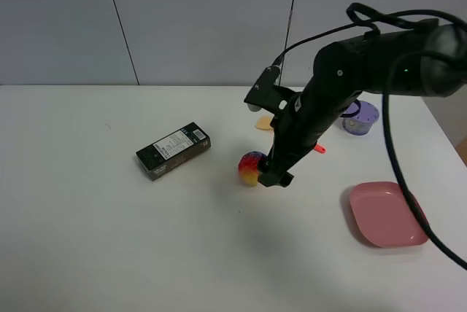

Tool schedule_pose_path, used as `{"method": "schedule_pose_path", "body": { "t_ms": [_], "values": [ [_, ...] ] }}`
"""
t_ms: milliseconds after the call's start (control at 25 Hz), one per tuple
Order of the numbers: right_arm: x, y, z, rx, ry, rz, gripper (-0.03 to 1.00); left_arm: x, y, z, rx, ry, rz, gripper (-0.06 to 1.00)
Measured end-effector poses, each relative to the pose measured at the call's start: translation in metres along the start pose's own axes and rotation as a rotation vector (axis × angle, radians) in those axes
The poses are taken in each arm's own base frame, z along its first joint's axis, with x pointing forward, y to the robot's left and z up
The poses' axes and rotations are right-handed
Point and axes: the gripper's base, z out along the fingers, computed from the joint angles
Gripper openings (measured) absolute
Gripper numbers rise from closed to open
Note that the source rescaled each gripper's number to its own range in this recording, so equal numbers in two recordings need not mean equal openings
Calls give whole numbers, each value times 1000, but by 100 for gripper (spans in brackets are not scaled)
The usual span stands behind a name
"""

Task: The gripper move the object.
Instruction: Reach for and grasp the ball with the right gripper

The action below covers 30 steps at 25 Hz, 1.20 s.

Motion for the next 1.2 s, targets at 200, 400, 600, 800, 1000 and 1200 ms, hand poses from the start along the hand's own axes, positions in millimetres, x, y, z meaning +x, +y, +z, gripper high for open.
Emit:
{"method": "schedule_pose_path", "body": {
  "t_ms": [200,400,600,800,1000,1200],
  "values": [
    [-23,-14,12,-9,42,42,100,0,0,0,0,0,0,100],
    [-32,-19,23,-30,84,57,100,0,0,0,0,0,0,100],
    [-32,-18,37,-48,101,72,100,0,0,0,0,0,0,100],
    [-29,-16,53,-77,132,100,100,0,0,0,0,0,0,100],
    [-26,-15,65,-92,152,106,100,0,0,0,0,0,0,100],
    [-24,-14,79,-104,173,110,100,0,0,0,0,0,0,100]
  ]
}}
